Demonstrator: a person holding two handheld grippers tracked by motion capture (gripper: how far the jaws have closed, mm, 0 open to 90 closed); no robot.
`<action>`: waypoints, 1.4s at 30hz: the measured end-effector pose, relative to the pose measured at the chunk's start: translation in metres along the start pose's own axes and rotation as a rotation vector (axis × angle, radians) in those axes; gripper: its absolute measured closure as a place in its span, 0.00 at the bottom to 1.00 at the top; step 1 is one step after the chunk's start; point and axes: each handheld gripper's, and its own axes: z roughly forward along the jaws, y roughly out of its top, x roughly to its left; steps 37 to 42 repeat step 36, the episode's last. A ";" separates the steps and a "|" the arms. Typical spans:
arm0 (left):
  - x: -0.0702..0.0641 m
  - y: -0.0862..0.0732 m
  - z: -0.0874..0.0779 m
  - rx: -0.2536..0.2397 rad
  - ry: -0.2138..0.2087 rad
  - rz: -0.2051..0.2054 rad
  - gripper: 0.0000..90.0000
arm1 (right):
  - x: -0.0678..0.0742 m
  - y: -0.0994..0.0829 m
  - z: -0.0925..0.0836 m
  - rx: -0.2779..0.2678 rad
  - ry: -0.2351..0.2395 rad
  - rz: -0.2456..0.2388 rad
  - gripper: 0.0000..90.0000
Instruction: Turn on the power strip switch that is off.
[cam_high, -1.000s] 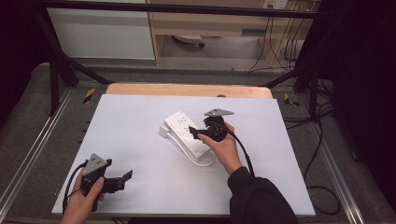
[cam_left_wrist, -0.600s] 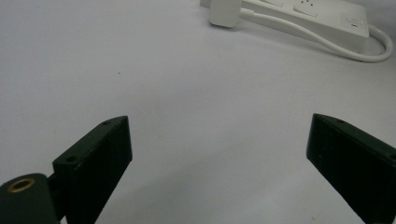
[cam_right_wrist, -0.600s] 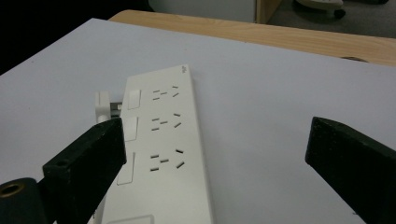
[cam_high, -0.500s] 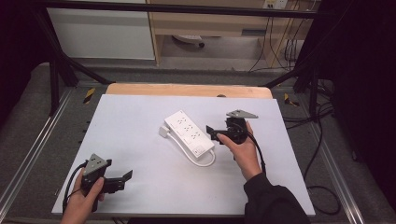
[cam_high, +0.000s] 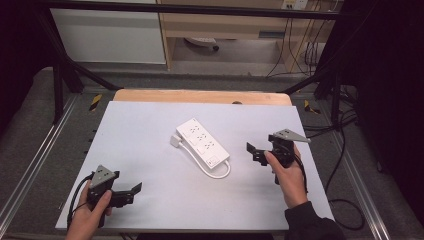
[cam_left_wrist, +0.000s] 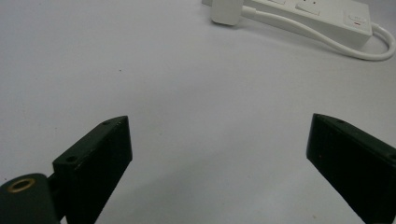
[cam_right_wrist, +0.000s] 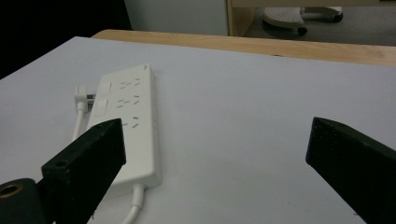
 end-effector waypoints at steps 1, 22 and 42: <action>0.000 0.000 0.000 0.000 0.001 -0.001 0.08 | -0.003 -0.002 -0.004 -0.003 -0.003 0.004 0.06; 0.001 -0.001 -0.001 -0.005 0.008 -0.018 0.08 | -0.034 -0.057 -0.053 -0.008 -0.044 -0.006 0.06; 0.002 -0.001 -0.001 -0.003 0.014 -0.021 0.08 | -0.037 -0.080 -0.016 0.205 -0.100 -0.023 0.06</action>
